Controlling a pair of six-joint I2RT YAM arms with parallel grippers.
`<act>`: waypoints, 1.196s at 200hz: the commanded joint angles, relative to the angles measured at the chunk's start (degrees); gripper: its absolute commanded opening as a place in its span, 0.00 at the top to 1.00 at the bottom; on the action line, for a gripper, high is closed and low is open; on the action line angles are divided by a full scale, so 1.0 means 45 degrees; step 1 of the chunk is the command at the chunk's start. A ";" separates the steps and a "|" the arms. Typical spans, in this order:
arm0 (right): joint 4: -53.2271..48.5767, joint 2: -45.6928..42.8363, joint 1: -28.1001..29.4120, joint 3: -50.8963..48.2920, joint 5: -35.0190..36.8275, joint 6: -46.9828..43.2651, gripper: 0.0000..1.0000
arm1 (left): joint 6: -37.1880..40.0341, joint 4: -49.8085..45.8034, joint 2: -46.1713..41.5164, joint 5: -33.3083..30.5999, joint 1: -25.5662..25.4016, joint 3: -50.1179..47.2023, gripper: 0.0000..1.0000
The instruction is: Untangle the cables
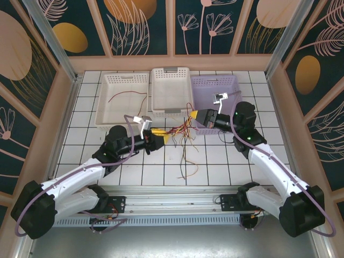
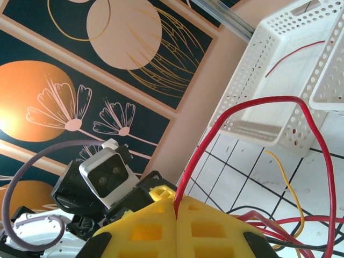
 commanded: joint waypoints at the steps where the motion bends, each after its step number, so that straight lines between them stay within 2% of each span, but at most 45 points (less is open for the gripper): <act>1: 0.0173 -0.0027 0.0124 0.0615 -0.0054 -0.0295 1.00 | 0.0034 0.0488 -0.0337 0.0382 -0.0091 -0.0138 0.79; 27: -0.0432 -0.0055 0.0112 0.0703 0.0516 -0.0562 1.00 | 0.0034 0.0083 -0.0537 0.0421 -0.0112 -0.0011 1.00; 71: -0.1251 -0.0109 -0.0073 0.0658 0.1524 -0.0909 1.00 | 0.0050 -0.0773 -0.1442 0.0006 -0.0167 0.0030 1.00; 105: -0.2012 -0.0172 -0.0508 0.0221 0.2505 -0.1268 1.00 | 0.0104 -0.2461 -0.3180 -0.1496 -0.0175 0.0272 1.00; 148: -0.1432 -0.0204 -0.1797 -0.1158 0.2171 -0.0866 1.00 | 0.0511 -0.5269 -0.4684 -0.3832 -0.0161 0.1140 1.00; 184: -0.1500 -0.0184 -0.2313 -0.1754 0.2299 -0.1068 1.00 | 0.0818 -0.6847 -0.5469 -0.5741 -0.0162 0.2352 1.00; 239: -0.2060 -0.0160 -0.2676 -0.2426 0.3177 -0.1744 1.00 | 0.1701 -0.9134 -0.5238 -0.7389 -0.0163 0.5925 1.00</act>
